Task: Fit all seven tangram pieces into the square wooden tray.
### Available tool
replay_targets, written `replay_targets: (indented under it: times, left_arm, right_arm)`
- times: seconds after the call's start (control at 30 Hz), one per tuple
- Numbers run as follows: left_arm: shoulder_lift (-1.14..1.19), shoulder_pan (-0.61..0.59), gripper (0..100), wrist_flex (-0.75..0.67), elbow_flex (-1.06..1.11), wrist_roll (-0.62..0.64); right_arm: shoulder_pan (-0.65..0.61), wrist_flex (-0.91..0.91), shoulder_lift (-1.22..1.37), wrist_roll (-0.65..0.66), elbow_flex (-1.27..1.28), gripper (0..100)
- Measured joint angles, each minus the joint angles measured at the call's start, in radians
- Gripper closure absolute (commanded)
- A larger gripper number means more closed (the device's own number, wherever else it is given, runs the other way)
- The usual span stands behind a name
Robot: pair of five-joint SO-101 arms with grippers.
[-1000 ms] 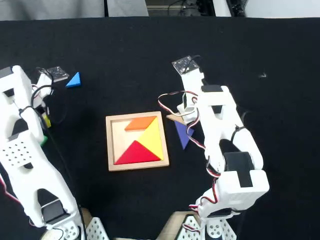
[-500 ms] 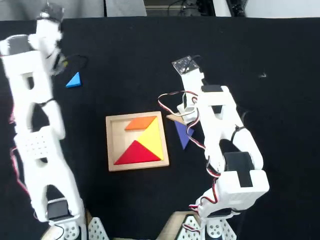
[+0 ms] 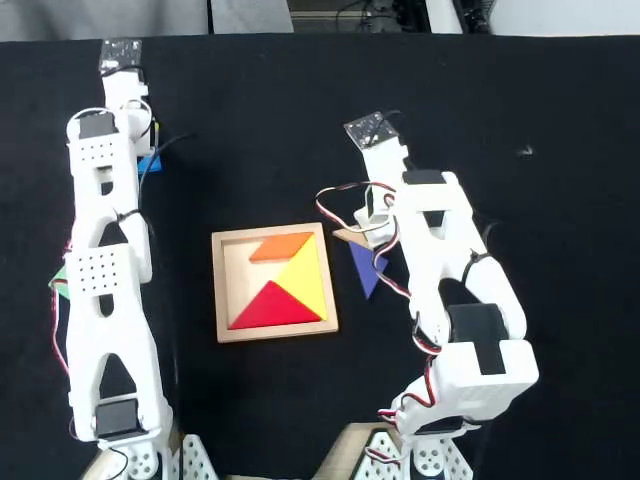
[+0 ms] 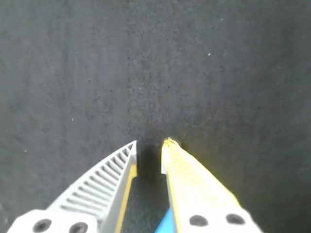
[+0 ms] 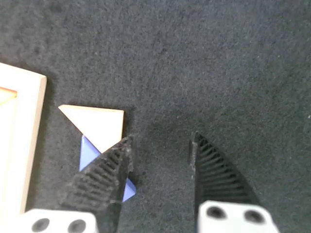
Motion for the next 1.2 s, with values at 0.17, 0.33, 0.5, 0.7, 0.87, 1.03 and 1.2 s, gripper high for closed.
replay_targets:
  times: [0.17, 0.33, 0.5, 0.7, 0.87, 1.03, 1.2]
  left_arm:
    - [0.006, 0.002, 91, 0.186, -0.060, 0.000]
    - [0.006, 0.014, 91, 0.428, -0.176, 0.002]
    - [0.006, 0.021, 91, 0.626, -0.245, -0.043]
    - [0.006, -0.008, 91, 0.647, -0.236, -0.114]
    - [-0.091, -0.029, 91, 0.647, -0.161, -0.186]
    - [-0.146, -0.031, 91, 0.572, -0.129, -0.209]
    - [-0.046, -0.029, 91, 0.493, -0.092, -0.209]
  right_arm:
    - [0.000, 0.000, 0.000, 0.000, 0.000, 81.1]
    - [0.000, 0.000, 0.000, 0.000, 0.000, 81.1]
    - [0.000, 0.000, 0.000, 0.000, 0.000, 81.1]
    - [0.000, 0.000, 0.000, 0.000, 0.000, 81.1]
    - [0.000, 0.000, 0.000, 0.000, 0.000, 81.1]
    - [0.000, 0.000, 0.000, 0.000, 0.000, 81.1]
    - [0.000, 0.000, 0.000, 0.000, 0.003, 81.1]
